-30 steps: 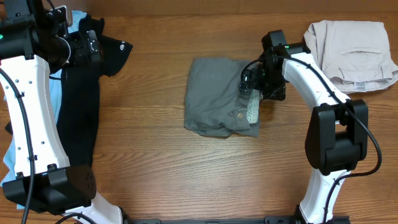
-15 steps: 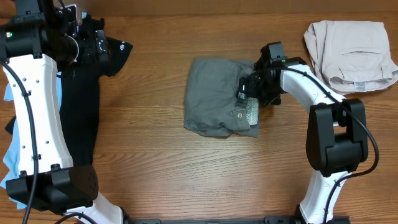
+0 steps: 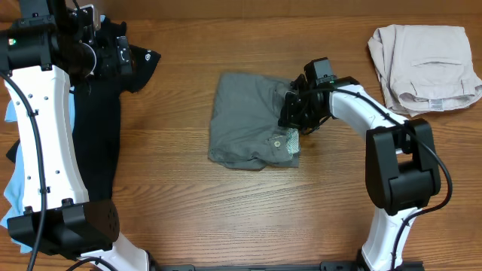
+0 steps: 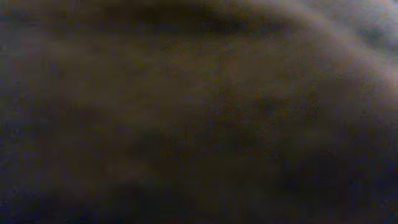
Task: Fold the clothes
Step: 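Carry the folded shorts right and place them on the beige stack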
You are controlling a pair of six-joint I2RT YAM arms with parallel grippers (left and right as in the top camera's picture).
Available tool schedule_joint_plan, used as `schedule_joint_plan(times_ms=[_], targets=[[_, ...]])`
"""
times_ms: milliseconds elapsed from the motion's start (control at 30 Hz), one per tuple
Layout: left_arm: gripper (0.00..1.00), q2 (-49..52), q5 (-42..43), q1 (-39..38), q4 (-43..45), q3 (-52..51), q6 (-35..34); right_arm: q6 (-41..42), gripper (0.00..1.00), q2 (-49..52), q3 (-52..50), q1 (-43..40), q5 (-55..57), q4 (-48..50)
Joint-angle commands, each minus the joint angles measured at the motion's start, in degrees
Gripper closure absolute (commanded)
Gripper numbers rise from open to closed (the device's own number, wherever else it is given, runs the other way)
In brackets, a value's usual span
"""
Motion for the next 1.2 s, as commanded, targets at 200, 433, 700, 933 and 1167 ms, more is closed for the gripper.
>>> schedule_joint_plan(times_ms=[200, 433, 700, 933, 1167], targets=[[0.00, 0.24, 0.68, -0.42, -0.37, 1.33, 1.29, 9.22, 0.96, -7.48, 11.54, -10.19, -21.16, -1.14], [0.00, 0.24, 0.70, -0.42, -0.42, 1.33, 1.29, 24.22, 0.96, -13.55, 12.37, -18.36, -28.79, 13.20], [0.00, 0.24, 0.68, -0.42, -0.50, 1.33, 1.29, 32.65, 0.96, -13.60, 12.39, -25.86, -33.77, 35.85], [0.00, 0.24, 0.68, -0.42, -0.59, 1.31, 1.29, 33.64, 0.96, -13.60, 14.56, -33.20, -33.90, 47.65], [0.00, 0.24, 0.68, -0.42, -0.55, 1.33, 1.29, 26.95, 0.96, -13.42, 16.81, -41.20, -27.02, 47.54]])
